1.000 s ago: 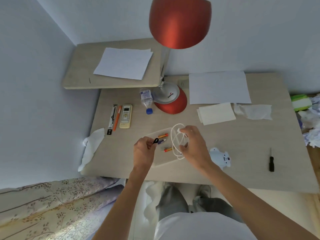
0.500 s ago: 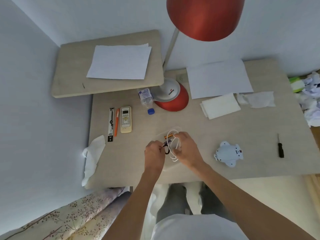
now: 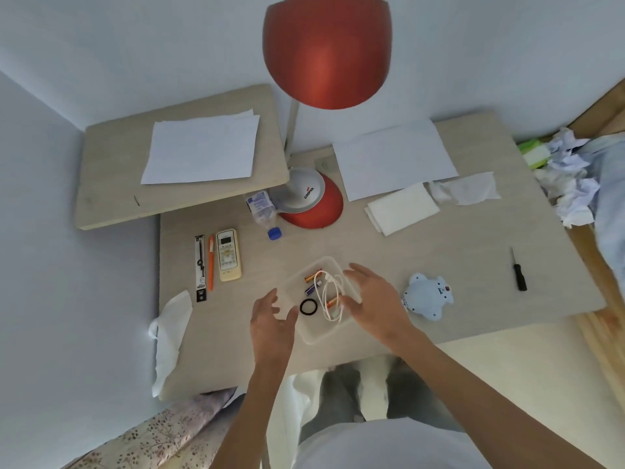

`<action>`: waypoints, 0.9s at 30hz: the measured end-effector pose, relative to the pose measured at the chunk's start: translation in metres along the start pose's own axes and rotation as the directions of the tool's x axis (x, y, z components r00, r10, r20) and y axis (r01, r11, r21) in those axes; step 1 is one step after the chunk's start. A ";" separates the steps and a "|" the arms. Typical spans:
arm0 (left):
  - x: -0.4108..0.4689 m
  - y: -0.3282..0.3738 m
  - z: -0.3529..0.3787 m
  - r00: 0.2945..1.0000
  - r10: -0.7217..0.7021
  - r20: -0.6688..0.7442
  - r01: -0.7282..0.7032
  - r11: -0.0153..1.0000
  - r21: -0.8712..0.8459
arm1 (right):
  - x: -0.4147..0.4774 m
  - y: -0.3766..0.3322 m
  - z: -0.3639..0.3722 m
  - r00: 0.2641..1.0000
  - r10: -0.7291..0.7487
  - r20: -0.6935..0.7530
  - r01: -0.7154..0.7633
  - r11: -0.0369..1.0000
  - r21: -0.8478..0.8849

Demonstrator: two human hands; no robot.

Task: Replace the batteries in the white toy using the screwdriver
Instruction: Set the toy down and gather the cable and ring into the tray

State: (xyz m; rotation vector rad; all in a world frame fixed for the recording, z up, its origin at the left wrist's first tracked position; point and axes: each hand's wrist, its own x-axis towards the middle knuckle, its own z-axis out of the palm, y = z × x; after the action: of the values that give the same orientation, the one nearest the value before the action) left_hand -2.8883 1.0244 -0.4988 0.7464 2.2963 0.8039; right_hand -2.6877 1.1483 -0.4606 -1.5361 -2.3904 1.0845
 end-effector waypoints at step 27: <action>-0.007 -0.037 0.064 0.997 -0.068 -0.031 0.072 0.989 0.128 | -0.031 0.312 -0.113 0.852 0.364 -0.377 -0.488 0.814 -0.315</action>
State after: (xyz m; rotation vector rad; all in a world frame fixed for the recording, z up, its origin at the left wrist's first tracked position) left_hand -2.8516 1.0182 -0.5633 0.7105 2.4020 0.6420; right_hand -2.3867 1.2545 -0.5585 -2.2757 -2.1891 0.3481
